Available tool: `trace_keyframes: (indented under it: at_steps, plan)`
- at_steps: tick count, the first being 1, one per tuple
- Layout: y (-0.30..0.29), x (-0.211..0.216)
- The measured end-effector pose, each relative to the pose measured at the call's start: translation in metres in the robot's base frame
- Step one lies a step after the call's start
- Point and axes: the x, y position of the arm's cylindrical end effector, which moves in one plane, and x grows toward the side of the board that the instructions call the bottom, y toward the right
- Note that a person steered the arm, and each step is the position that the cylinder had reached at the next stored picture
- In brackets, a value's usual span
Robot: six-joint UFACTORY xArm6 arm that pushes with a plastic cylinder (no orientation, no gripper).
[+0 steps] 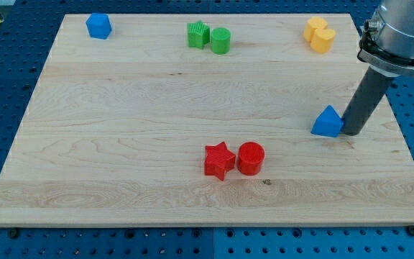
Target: Move the blue triangle to top left
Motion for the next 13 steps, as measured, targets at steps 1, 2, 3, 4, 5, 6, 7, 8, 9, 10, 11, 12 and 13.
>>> trace_keyframes:
  at_steps: [1, 2, 3, 4, 5, 6, 7, 8, 9, 10, 11, 12, 13]
  plan:
    - [-0.02, -0.006]
    - [-0.04, -0.008]
    - [-0.045, -0.008]
    - [-0.049, -0.006]
    - [-0.057, 0.002]
    - [-0.061, 0.01]
    - [-0.061, 0.02]
    - [-0.061, 0.02]
    - [-0.063, 0.016]
    - [-0.074, 0.006]
    - [-0.08, 0.004]
    - [-0.091, 0.003]
    - [-0.11, -0.004]
